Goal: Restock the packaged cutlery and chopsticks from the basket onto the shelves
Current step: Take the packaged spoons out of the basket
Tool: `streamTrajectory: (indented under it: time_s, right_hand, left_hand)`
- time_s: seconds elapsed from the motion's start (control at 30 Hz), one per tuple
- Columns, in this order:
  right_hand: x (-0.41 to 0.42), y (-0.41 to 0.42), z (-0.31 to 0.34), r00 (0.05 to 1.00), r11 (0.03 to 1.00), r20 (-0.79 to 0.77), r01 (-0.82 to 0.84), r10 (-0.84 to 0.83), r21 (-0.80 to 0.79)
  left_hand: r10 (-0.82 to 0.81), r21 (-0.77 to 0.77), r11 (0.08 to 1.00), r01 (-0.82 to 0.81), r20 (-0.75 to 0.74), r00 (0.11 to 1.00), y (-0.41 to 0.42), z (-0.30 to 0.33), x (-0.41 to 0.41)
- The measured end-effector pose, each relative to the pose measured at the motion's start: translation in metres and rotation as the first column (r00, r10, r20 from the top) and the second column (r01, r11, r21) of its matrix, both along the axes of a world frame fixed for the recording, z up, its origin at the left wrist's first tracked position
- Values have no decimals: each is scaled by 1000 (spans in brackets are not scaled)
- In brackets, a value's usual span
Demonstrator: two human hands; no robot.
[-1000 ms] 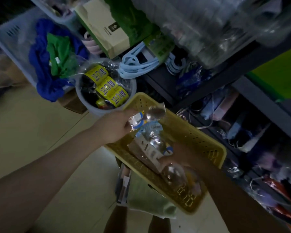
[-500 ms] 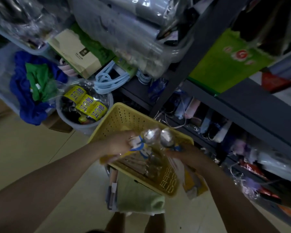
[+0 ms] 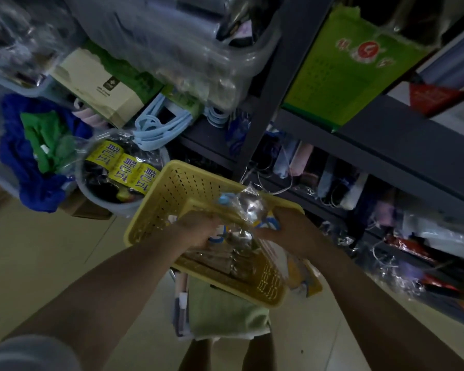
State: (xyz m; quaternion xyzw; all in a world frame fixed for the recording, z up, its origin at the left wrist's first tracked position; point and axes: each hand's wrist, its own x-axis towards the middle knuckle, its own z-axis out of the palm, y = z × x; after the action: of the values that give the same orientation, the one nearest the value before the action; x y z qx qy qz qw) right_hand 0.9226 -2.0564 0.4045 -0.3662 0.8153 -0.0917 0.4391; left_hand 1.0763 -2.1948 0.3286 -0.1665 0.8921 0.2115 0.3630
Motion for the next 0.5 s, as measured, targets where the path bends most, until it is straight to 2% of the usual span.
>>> streamTrajectory:
  time_s: [0.17,0.23,0.4,0.5]
  right_hand:
    - [-6,3,-12,971,966,-123,-183,207,183]
    - [-5,-2,-11,960,955,-120,-228,254,191]
    - [-7,-4,-12,964,963,-102,-228,244,142]
    - [-8,2,-17,971,965,-105,-195,215,178]
  left_hand:
    - [32,-74,997,-25,93,995,2,-45,4]
    - [-6,-87,996,12,78,997,5,-54,3]
    - [62,-81,995,-60,23,998,11,-59,-2]
    - [23,-131,991,-15,57,998,16,-61,-4]
